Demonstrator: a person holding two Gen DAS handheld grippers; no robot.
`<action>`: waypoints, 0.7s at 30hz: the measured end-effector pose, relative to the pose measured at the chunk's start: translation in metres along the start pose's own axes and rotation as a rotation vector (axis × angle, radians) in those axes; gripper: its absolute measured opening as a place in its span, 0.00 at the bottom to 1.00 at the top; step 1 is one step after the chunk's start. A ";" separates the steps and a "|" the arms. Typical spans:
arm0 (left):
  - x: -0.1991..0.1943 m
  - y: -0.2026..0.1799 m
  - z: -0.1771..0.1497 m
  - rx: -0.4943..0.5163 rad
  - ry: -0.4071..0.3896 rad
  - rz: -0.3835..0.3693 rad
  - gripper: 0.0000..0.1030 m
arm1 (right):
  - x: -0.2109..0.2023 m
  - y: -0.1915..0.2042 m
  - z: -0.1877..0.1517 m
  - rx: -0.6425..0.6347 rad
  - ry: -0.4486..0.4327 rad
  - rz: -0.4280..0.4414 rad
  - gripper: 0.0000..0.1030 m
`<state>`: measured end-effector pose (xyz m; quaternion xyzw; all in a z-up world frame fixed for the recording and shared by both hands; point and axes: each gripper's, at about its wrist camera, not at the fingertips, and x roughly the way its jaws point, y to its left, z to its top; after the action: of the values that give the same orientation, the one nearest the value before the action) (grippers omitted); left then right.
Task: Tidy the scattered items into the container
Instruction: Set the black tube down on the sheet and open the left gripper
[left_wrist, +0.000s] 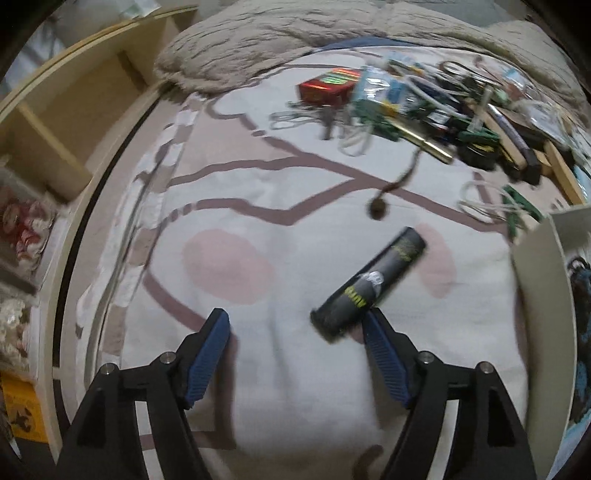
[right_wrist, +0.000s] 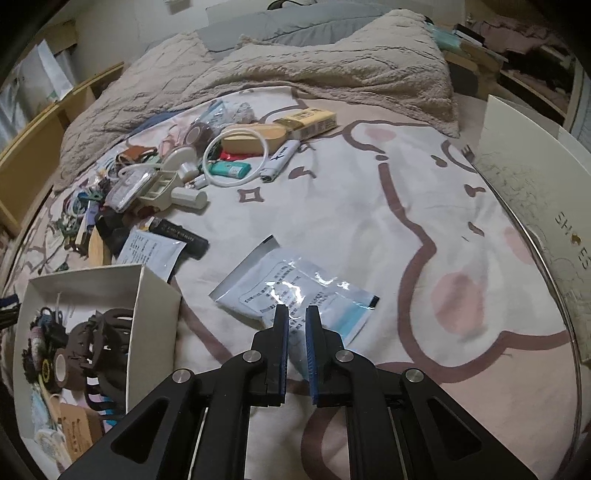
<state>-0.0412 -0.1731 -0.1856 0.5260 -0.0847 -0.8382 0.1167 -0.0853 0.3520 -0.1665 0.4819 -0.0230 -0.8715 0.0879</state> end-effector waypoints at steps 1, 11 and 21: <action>0.001 0.004 0.001 -0.019 0.001 0.005 0.74 | -0.001 0.000 0.000 0.001 -0.001 0.007 0.08; 0.007 0.032 0.005 -0.201 0.011 0.003 0.77 | 0.004 0.007 -0.006 -0.054 0.099 0.145 0.08; -0.015 0.021 0.010 -0.254 -0.064 -0.208 0.79 | 0.018 -0.008 -0.006 -0.011 0.116 0.069 0.08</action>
<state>-0.0417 -0.1887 -0.1629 0.4861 0.0733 -0.8660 0.0921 -0.0909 0.3569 -0.1857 0.5300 -0.0298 -0.8387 0.1216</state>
